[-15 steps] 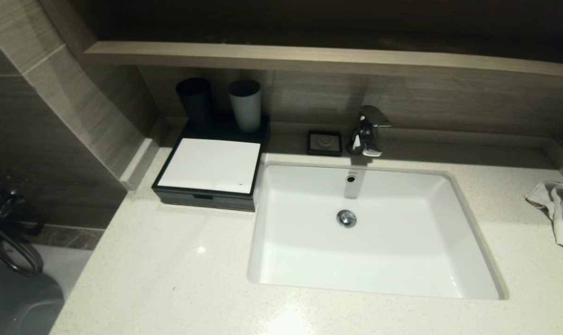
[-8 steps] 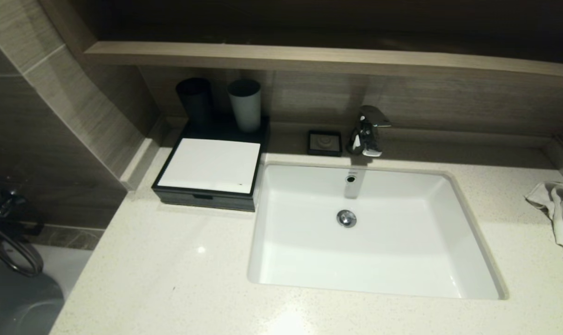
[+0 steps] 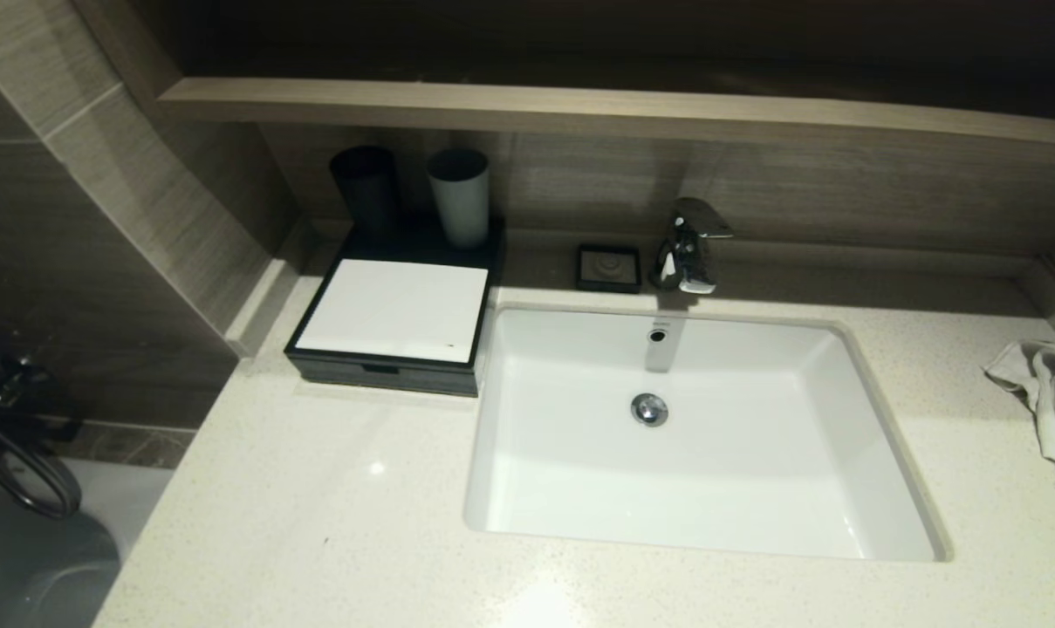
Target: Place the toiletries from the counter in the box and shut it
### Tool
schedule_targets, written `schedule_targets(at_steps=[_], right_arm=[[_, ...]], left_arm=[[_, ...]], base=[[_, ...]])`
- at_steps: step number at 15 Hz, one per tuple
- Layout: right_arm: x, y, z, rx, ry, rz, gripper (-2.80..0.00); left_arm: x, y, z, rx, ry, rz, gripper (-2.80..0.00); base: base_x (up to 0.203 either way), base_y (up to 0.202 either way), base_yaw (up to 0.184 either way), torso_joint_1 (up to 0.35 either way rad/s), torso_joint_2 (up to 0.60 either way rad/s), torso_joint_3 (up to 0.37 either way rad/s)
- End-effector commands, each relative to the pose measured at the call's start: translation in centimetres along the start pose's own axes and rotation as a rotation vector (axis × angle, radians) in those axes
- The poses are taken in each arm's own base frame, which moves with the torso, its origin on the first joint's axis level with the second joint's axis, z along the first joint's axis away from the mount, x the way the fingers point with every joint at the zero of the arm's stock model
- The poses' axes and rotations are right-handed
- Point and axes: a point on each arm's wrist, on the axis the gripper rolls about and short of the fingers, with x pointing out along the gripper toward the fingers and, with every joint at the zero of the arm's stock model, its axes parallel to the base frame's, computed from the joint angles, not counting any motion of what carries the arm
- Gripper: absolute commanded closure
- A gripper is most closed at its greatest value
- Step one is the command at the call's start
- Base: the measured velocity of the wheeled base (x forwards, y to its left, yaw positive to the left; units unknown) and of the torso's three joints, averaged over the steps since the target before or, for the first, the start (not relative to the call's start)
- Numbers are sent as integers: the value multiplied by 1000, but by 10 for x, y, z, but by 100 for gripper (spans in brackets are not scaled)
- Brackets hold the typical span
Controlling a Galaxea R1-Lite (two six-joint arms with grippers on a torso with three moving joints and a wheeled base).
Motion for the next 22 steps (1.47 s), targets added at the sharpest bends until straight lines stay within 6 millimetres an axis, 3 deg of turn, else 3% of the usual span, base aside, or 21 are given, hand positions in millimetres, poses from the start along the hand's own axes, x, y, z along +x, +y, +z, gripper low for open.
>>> schedule_targets(at_steps=[1, 10, 22], right_arm=[[0, 0, 0, 0, 0, 0, 0], [0, 0, 0, 0, 0, 0, 0], [0, 0, 0, 0, 0, 0, 0]], left_arm=[[0, 0, -1, -1, -1, 28, 0], [4, 1, -15, -7, 44, 81, 0], [4, 1, -14, -66, 32, 91, 0]], base=[[0, 0, 0, 0, 0, 0], [0, 0, 0, 0, 0, 0], [0, 0, 0, 0, 0, 0]])
